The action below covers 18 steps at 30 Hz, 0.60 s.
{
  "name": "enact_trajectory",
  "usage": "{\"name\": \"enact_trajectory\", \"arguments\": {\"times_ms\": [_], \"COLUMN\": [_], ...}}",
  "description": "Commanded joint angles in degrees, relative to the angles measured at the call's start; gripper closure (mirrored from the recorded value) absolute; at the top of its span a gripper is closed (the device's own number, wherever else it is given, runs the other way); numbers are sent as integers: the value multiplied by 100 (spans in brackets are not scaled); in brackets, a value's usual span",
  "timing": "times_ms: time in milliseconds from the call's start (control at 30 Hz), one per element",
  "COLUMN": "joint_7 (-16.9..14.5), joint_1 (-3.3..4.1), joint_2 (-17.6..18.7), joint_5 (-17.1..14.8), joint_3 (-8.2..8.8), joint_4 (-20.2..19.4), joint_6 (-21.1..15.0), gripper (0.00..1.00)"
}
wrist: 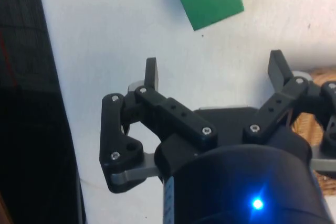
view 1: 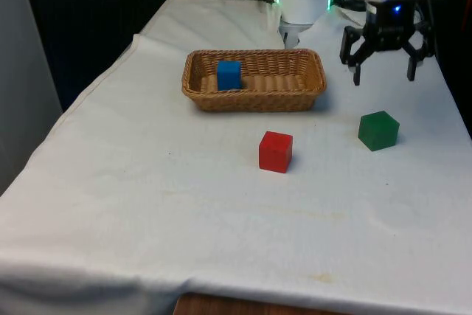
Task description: Pick up exactly two blocks and place them into the basket.
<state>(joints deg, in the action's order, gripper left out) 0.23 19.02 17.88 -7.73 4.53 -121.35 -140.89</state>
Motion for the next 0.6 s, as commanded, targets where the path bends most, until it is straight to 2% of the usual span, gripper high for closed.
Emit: {"name": "enact_trajectory", "arguments": {"times_ms": [0, 233, 567], "joint_7": [23, 235, 390], "joint_1": [0, -6, 6], "joint_2": [74, 756, 1169], "joint_5": [0, -52, -23], "joint_3": [0, -69, -80], "joint_4": [52, 579, 922], "joint_6": [-6, -17, 11], "gripper": [0, 0, 0]}}
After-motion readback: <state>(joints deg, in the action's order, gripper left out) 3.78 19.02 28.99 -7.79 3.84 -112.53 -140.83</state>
